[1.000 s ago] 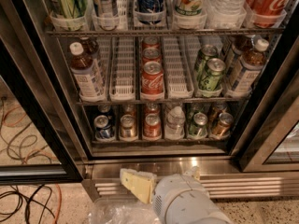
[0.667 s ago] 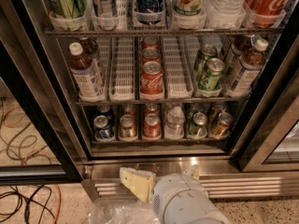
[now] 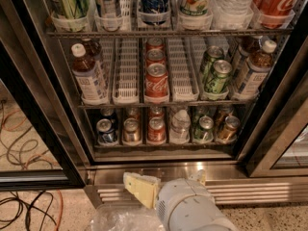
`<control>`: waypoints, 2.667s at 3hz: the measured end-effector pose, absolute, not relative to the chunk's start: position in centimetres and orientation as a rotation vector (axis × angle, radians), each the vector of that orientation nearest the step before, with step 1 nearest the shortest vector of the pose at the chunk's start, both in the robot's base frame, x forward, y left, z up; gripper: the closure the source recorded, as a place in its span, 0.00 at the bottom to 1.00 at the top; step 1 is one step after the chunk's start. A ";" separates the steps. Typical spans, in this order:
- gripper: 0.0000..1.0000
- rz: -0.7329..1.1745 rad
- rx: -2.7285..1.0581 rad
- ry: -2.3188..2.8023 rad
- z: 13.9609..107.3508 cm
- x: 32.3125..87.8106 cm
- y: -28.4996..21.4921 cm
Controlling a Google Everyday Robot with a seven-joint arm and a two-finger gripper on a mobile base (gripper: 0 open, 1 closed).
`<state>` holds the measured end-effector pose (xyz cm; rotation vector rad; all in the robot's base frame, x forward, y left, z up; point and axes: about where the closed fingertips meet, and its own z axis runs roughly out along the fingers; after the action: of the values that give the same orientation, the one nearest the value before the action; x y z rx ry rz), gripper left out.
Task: Pick green can from middle shelf of fridge
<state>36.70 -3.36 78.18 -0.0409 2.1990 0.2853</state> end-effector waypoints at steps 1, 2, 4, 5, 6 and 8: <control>0.00 0.285 -0.041 2.199 78.2 36.7 -3.4; 0.00 0.285 -0.041 2.199 78.2 36.7 -3.4; 0.00 0.199 -0.093 2.143 79.9 38.0 -5.0; 0.00 0.196 -0.100 2.141 80.0 38.0 -4.7; 0.00 0.163 -0.095 2.099 80.2 39.2 -4.9; 0.00 0.088 -0.067 1.971 77.9 42.2 -6.9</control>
Offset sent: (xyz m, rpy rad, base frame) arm 0.0763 -0.0922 0.0836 -0.2568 -0.3453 -0.3167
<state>42.23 -6.91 77.88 -0.0674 1.9715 0.0883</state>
